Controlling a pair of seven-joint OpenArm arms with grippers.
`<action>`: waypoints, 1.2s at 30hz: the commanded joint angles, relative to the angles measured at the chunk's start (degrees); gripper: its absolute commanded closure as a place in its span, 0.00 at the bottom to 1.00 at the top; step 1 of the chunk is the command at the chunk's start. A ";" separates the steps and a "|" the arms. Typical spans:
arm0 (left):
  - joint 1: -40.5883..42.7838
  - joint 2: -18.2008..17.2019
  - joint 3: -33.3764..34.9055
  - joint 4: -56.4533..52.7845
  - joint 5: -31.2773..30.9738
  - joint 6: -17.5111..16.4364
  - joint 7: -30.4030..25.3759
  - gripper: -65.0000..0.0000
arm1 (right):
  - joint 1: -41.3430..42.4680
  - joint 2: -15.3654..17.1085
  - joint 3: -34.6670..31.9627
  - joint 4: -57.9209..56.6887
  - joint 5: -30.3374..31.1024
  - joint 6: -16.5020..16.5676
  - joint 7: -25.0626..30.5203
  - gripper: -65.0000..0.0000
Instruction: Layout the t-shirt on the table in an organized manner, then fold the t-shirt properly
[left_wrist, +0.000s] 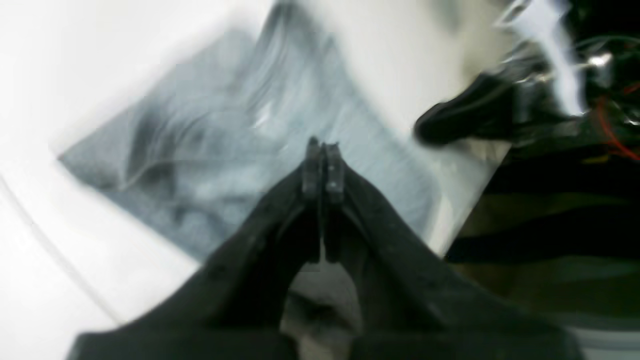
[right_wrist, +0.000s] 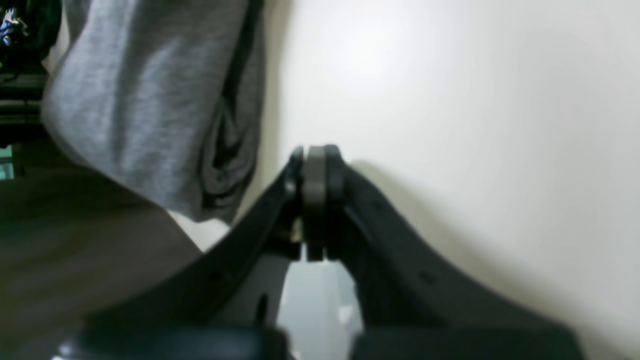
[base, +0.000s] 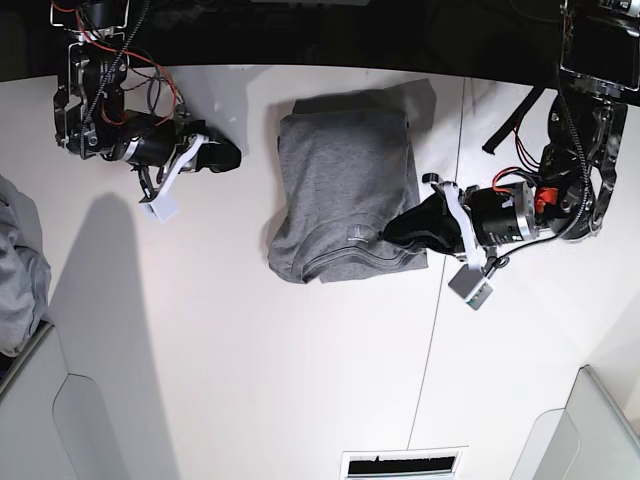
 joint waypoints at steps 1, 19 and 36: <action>0.11 -1.18 -0.24 1.86 -1.99 -0.49 0.61 1.00 | 0.74 0.31 0.15 1.44 1.33 0.42 -0.20 1.00; 35.15 -4.07 -16.55 18.84 -3.52 -0.49 2.56 1.00 | -13.00 10.56 0.15 10.12 6.43 0.59 -4.17 1.00; 43.98 -4.09 8.02 -3.06 38.95 -0.49 -17.27 1.00 | -31.30 12.04 -16.09 9.79 -6.29 1.22 1.16 1.00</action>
